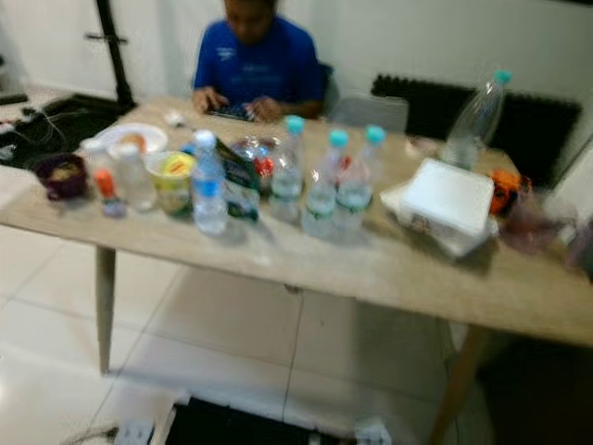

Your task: Restocking fridge

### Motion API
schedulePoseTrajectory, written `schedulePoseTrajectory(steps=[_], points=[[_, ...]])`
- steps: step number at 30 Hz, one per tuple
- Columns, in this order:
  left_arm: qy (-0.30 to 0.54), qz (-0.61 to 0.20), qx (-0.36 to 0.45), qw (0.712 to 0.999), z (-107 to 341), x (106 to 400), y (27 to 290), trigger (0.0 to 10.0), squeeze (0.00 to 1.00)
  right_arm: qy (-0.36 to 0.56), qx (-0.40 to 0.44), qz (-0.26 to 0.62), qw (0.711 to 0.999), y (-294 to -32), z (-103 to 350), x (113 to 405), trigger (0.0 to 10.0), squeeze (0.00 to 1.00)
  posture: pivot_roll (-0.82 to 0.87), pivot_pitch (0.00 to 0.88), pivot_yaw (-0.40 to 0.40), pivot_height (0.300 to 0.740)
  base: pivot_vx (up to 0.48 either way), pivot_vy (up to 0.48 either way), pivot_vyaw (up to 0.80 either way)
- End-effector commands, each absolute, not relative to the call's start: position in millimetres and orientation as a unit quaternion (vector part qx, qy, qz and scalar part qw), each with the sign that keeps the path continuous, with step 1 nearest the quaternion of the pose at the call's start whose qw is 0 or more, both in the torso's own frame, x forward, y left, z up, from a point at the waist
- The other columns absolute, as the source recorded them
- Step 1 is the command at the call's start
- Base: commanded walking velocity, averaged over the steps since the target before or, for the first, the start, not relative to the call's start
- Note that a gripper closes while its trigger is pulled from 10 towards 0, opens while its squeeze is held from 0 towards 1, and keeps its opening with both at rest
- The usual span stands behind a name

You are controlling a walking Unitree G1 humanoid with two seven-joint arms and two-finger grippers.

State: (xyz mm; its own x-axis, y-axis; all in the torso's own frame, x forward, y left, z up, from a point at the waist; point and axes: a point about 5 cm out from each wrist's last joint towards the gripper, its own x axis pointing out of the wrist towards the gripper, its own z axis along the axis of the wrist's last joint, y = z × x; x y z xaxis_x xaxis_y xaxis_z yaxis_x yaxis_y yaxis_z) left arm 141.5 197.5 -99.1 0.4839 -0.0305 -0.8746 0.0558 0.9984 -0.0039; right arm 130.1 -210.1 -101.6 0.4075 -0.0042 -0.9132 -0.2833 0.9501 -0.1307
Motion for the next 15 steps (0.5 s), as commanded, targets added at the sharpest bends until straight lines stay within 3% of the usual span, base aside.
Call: schedulePoseTrajectory(steps=[1,3,5,7,9,10,13,15], points=[[0.509,-0.003,0.011,0.861,-99,138,204,10.0,0.0,0.533,-0.136,0.079,0.832,-212,-100,133,10.0,0.0,-0.03,0.0,-0.029,0.74,0.0,0.0,0.0],[0.502,0.022,0.007,0.865,-98,141,210,10.0,0.0,0.531,-0.135,0.081,0.833,-211,-100,134,10.0,0.0,-0.03,0.0,-0.029,0.74,0.0,0.0,0.0],[0.457,0.141,-0.034,0.878,-85,157,237,10.0,0.0,0.529,-0.134,0.083,0.834,-208,-100,134,10.0,0.0,-0.02,0.002,-0.028,0.74,0.0,0.0,0.0],[0.457,0.141,-0.034,0.878,-85,157,237,10.0,0.0,0.529,-0.134,0.083,0.834,-208,-100,134,10.0,0.0,-0.02,0.002,-0.028,0.74,0.0,0.0,0.0],[0.418,0.23,-0.069,0.876,-75,166,260,10.0,0.0,0.53,-0.133,0.083,0.833,-208,-101,133,10.0,0.0,-0.02,0.005,-0.027,0.74,0.0,0.0,0.0],[0.418,0.23,-0.069,0.876,-75,166,260,10.0,0.0,0.53,-0.133,0.083,0.833,-208,-101,133,10.0,0.0,-0.02,0.005,-0.027,0.74,0.0,0.0,0.0],[0.331,0.392,-0.133,0.848,-50,175,308,10.0,0.0,0.534,-0.132,0.08,0.831,-210,-102,130,10.0,0.0,-0.02,0.022,-0.032,0.74,0.0,0.0,0.0],[0.273,0.457,-0.168,0.83,-34,180,331,10.0,0.0,0.535,-0.132,0.075,0.831,-211,-102,129,10.0,0.0,-0.02,0.025,-0.034,0.74,0.0,0.0,0.0]])
